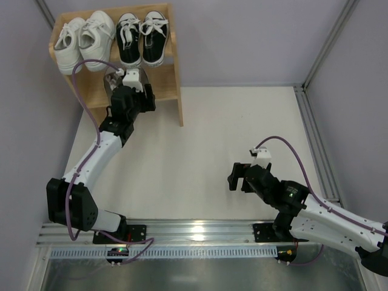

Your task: Place and organize the shoes onto the shoe shelf

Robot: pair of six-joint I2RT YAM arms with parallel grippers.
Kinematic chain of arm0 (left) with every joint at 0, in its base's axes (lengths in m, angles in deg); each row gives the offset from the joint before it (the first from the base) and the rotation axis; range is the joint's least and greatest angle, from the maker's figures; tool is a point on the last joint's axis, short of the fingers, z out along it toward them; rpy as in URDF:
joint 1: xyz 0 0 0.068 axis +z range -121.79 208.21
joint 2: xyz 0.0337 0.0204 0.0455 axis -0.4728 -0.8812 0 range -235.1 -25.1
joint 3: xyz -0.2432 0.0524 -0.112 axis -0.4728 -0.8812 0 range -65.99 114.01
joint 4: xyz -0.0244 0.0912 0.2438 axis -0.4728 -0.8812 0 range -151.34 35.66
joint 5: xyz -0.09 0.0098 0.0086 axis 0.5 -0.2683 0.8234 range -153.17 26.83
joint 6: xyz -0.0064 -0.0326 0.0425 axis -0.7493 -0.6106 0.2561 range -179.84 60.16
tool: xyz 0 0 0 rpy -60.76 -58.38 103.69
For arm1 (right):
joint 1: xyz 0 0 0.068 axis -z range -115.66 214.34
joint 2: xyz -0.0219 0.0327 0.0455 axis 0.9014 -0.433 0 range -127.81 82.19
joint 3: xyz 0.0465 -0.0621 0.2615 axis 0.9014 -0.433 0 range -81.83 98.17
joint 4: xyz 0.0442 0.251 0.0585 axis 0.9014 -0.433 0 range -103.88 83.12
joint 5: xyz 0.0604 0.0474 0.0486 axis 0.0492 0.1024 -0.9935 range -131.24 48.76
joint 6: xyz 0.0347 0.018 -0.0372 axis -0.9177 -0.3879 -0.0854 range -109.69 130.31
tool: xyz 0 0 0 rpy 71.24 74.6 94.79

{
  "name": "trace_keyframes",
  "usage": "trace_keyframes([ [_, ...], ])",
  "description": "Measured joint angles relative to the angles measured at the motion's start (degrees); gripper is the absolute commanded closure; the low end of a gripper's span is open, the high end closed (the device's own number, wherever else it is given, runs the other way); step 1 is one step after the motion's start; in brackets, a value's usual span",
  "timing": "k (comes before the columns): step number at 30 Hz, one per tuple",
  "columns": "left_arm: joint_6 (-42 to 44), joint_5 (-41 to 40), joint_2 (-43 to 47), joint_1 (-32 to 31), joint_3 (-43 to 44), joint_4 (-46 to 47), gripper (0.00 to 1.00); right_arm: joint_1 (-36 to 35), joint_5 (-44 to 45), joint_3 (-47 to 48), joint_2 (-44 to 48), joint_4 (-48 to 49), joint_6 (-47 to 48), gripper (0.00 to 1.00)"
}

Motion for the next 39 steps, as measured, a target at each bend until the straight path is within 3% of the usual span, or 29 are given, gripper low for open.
trace_keyframes([
  [4, 1.6, -1.4, -0.7, 0.0, 0.3, -0.2, 0.53, 0.0, 0.0, 0.0, 0.0, 0.0, 0.0, 0.03],
  [8, 2.7, -1.6, -0.7, -0.1, 0.3, -0.2, 0.79, 0.0, 0.0, 0.0, 0.0, 0.0, 0.0, 0.03],
  [16, 5.9, -4.3, 1.1, -0.2, 0.3, -2.5, 0.87, 0.0, 0.0, 0.0, 0.0, 0.0, 0.0, 0.03],
  [30, 7.6, -5.4, 4.0, 4.6, 0.2, -4.8, 0.89, 0.0, 0.1, 0.0, 1.0, -0.4, 0.0, 0.03],
  [33, 7.6, -5.3, 4.0, 5.1, 0.2, -5.0, 0.80, 0.0, 0.1, 0.0, 1.2, -0.6, 0.0, 0.03],
  [39, 7.0, -5.0, 4.2, 5.3, -0.8, -4.6, 0.49, 0.0, 0.1, 0.0, 1.4, -0.9, 0.0, 0.03],
])
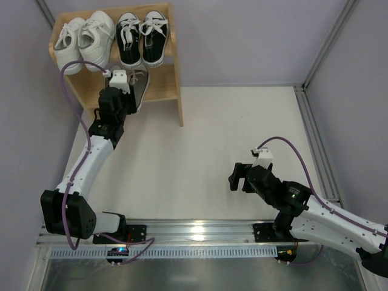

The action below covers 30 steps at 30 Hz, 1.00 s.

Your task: Place and organize the shoes onto the shoe shelf

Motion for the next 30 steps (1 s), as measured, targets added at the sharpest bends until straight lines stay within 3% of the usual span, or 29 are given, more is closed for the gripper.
trace_keyframes([
  [4, -1.2, 0.2, 0.7, 0.0, -1.1, -0.3, 0.23, 0.0, 0.0, 0.0, 0.0, 0.0, 0.0, 0.03],
  [6, -1.9, 0.2, 1.5, 0.0, -1.3, -0.5, 0.17, 0.0, 0.0, 0.0, 0.0, 0.0, 0.0, 0.03],
  [8, -2.8, 0.5, 3.0, 0.0, -1.3, -1.0, 0.01, 0.0, 0.0, 0.0, 0.1, 0.0, 0.0, 0.03],
  [17, -7.7, 2.8, 15.8, -3.4, -3.6, -5.6, 0.00, 0.0, 0.0, 0.0, 0.1, 0.0, 0.0, 0.03],
  [30, -16.8, 16.9, 30.2, -6.4, 0.3, -34.9, 0.00, 0.0, 0.5, 0.0, 0.1, -0.1, -0.9, 0.03],
])
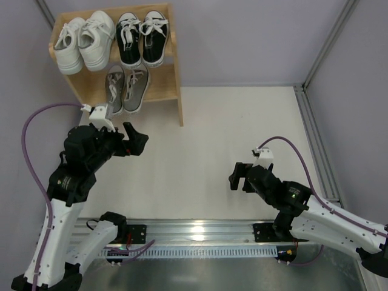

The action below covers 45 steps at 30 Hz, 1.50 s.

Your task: Place and organize the shoes onto the shoe shelf

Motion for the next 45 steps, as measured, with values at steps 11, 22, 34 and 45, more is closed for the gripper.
trace_keyframes([
  [11, -2.5, 9.0, 10.6, 0.0, 4.4, -10.1, 0.00, 0.0, 2.3, 0.6, 0.6, -0.4, -1.4, 0.03],
  [22, -19.6, 33.4, 17.8, -0.1, -7.0, 5.5, 0.00, 0.0, 6.1, 7.6, -0.8, -4.0, -2.3, 0.03],
  [34, -9.0, 15.2, 15.6, -0.1, 2.5, -8.9, 0.00, 0.0, 10.0, 12.4, -0.9, -7.0, -1.9, 0.03],
  [45, -5.1, -6.8, 18.6, -0.1, 6.9, -21.2, 0.00, 0.0, 13.3, 12.7, 4.1, -10.7, 0.4, 0.03],
])
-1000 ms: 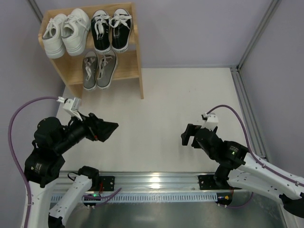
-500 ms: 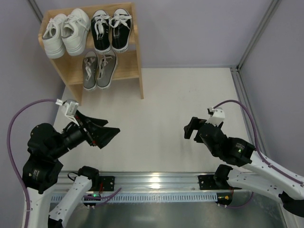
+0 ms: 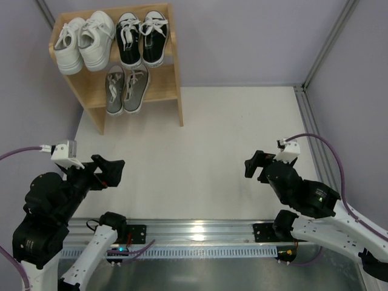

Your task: Place and organize the shoes onto the shoe shelf

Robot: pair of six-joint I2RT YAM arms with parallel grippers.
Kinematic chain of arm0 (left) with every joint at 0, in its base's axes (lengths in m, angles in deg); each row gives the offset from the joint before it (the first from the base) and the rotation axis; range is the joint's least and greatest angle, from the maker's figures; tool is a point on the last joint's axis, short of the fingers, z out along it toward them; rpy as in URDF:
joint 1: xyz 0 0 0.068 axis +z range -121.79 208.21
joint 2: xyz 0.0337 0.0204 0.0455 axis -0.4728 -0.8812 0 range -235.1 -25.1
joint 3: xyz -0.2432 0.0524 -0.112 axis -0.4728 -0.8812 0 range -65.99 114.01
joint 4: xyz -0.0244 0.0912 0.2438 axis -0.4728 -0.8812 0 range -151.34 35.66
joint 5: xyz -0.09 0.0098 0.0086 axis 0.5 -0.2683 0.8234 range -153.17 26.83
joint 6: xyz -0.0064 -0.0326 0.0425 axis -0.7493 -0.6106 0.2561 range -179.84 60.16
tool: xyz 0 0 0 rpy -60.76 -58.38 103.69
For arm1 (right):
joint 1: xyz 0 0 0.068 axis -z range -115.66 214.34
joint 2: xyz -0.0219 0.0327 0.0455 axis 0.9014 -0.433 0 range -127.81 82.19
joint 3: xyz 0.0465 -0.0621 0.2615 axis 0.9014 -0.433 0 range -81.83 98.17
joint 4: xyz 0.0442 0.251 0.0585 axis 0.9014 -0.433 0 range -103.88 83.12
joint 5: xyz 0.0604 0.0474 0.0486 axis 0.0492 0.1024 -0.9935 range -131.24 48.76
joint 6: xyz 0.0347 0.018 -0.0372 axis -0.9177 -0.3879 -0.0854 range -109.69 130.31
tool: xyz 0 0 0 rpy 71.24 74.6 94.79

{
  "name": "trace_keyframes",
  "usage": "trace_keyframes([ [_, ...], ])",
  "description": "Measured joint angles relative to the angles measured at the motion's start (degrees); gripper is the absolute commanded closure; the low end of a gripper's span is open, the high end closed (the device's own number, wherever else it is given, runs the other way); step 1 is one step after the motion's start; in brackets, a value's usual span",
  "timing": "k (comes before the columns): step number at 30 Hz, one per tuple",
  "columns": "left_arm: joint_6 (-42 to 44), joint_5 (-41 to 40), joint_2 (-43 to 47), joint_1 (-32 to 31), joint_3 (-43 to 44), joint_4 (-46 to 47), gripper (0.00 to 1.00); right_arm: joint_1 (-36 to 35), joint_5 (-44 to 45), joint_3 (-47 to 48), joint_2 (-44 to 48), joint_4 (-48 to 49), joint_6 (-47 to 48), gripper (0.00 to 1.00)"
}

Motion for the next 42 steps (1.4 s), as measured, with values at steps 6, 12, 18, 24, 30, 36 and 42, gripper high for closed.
trace_keyframes([
  [6, -0.2, -5.8, 2.1, 0.0, -0.7, -1.4, 0.00, 0.0, 0.0, 0.0, 2.6, 0.7, 2.8, 0.03],
  [12, -1.0, -6.5, 3.2, 0.0, -4.1, -2.4, 0.00, 0.0, -5.3, 0.0, 2.6, 2.3, 4.5, 0.03],
  [18, -2.5, -6.5, 2.4, 0.0, -8.3, -4.9, 0.00, 0.0, -7.3, 0.0, 6.9, 2.3, 5.1, 0.03],
  [24, -3.3, -6.5, 2.3, 0.0, -8.4, -4.5, 0.00, 0.0, -7.3, 0.0, 11.0, 2.3, 5.9, 0.03],
  [30, -3.3, -6.1, 2.2, 0.0, -10.9, -3.0, 0.00, 0.0, -7.3, -0.3, 11.0, 2.3, 6.2, 0.03],
  [36, -3.3, -6.7, 1.7, 0.0, -11.9, -1.9, 0.00, 0.0, -7.2, -0.6, 10.7, 3.0, 7.5, 0.03],
  [42, -3.2, -7.5, 1.7, 0.0, -12.0, -0.7, 0.00, 0.0, -7.0, -1.7, 10.4, 3.9, 8.0, 0.03],
])
